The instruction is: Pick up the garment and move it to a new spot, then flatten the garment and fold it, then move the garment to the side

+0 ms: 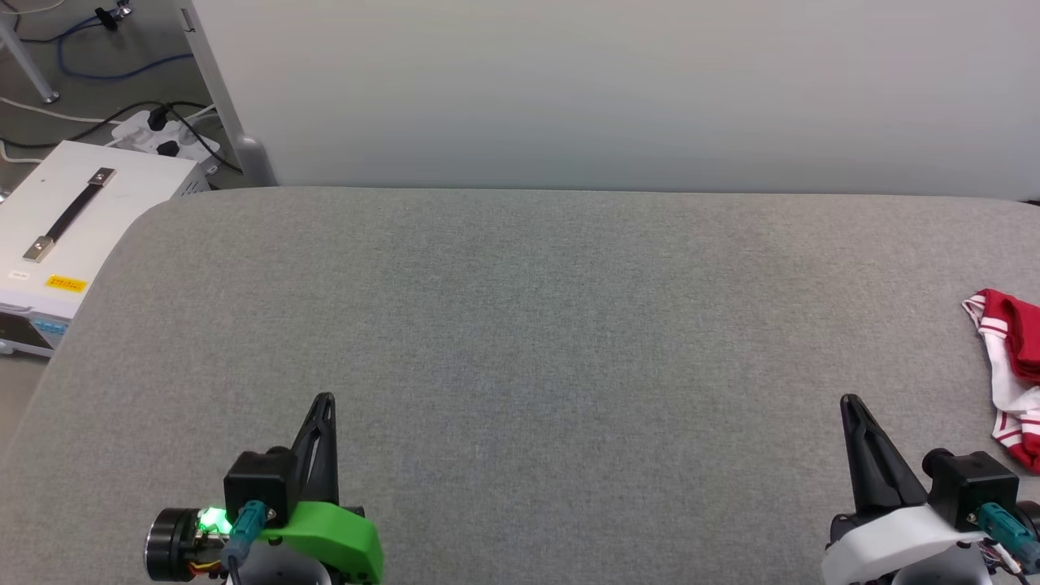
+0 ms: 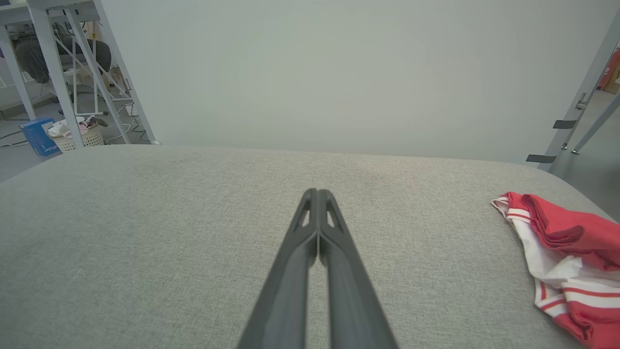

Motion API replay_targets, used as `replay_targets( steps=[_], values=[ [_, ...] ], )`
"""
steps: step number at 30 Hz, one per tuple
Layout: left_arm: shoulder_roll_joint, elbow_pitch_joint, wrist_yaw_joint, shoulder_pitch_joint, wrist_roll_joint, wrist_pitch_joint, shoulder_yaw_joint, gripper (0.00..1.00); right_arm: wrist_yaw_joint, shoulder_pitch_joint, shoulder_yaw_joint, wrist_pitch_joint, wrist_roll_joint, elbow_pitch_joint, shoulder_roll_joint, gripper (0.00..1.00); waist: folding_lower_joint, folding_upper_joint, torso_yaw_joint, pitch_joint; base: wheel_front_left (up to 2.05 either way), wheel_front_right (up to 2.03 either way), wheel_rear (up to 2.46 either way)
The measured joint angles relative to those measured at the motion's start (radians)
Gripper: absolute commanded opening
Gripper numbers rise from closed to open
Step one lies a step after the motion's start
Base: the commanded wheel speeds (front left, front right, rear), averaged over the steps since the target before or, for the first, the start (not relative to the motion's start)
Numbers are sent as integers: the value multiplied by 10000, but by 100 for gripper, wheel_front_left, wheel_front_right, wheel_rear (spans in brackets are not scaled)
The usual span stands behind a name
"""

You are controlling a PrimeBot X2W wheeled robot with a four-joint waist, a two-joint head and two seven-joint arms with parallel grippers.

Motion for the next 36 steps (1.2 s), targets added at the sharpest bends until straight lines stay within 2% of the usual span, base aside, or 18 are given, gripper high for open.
replay_targets(
  steps=[36],
  values=[
    [-84,-332,90,-35,224,713,245,0,0,-398,163,721,-489,0,13,0,0,0,-191,71,0,0,0]
  ],
)
